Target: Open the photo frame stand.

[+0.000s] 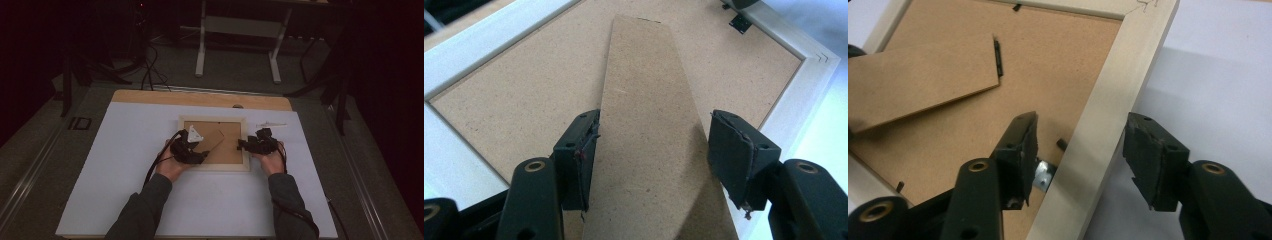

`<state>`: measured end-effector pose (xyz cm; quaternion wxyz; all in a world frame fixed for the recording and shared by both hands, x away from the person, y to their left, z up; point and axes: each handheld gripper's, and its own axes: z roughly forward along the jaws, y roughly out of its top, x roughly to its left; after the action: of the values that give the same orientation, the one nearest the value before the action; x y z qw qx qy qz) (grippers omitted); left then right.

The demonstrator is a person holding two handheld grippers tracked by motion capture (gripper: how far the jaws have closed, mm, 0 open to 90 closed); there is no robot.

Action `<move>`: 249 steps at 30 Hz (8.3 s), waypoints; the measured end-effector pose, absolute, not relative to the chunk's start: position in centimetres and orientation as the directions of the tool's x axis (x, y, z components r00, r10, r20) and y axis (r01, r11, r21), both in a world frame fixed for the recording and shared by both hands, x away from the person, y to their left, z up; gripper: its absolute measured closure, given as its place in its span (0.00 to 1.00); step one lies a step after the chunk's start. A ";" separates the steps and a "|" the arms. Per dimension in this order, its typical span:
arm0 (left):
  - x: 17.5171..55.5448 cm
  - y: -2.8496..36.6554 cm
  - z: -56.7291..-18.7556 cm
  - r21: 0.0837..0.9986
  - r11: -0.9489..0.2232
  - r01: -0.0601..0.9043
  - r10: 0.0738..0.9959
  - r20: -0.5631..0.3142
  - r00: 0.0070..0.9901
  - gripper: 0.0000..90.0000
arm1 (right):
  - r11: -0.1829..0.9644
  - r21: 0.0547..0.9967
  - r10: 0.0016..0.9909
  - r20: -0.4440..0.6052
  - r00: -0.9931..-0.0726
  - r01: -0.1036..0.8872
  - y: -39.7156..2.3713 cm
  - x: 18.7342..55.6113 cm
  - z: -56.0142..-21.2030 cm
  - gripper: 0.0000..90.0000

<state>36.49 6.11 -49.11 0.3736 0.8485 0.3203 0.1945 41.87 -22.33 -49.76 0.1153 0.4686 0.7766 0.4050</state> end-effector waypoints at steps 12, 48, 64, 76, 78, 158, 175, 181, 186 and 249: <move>34.4 5.6 -48.5 0.784 -0.548 0.293 0.674 0.206 0.710 0.45 | 0.184 0.709 0.800 0.294 -0.523 0.680 -22.6 43.4 -48.9 0.45; 35.9 7.7 -47.5 0.845 -0.278 0.457 0.642 -0.190 0.742 0.57 | -0.008 0.721 0.701 0.498 -0.510 0.693 -25.8 42.2 -49.3 0.63; 37.8 8.9 -48.3 0.733 -0.207 0.648 0.571 -0.447 0.689 0.75 | 0.016 0.747 0.714 0.457 -0.530 0.665 -25.8 41.9 -48.6 0.67; 39.0 9.5 -48.3 0.627 -0.244 0.740 0.529 -0.553 0.644 0.80 | 0.029 0.762 0.717 0.435 -0.545 0.647 -25.6 41.7 -48.3 0.67; 39.1 9.5 -48.3 0.619 -0.256 0.742 0.530 -0.552 0.643 0.80 | 0.033 0.765 0.718 0.429 -0.547 0.643 -25.5 41.7 -48.2 0.67; 38.2 8.4 -46.5 0.750 -0.381 0.541 0.596 -0.248 0.764 0.82 | 0.143 0.844 0.784 0.223 -0.580 0.518 -24.2 41.2 -44.9 0.69; 38.2 8.2 -46.3 0.762 -0.387 0.519 0.617 -0.205 0.760 0.82 | 0.180 0.843 0.788 0.186 -0.587 0.507 -23.8 41.4 -44.3 0.69; 38.3 8.2 -46.3 0.765 -0.387 0.514 0.620 -0.196 0.759 0.82 | 0.182 0.843 0.789 0.182 -0.587 0.506 -23.7 41.5 -44.2 0.69; 38.3 8.2 -46.3 0.769 -0.387 0.509 0.623 -0.189 0.759 0.82 | 0.181 0.844 0.791 0.180 -0.584 0.505 -23.7 41.6 -44.1 0.69; 38.0 7.4 -46.1 0.801 -0.418 0.428 0.670 -0.046 0.741 0.81 | 0.246 0.849 0.814 0.081 -0.576 0.467 -22.0 42.6 -42.3 0.69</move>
<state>37.99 7.38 -46.09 0.4262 0.8301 0.3304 0.1420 42.60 -21.96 -42.35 0.1928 0.4184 0.7653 0.4495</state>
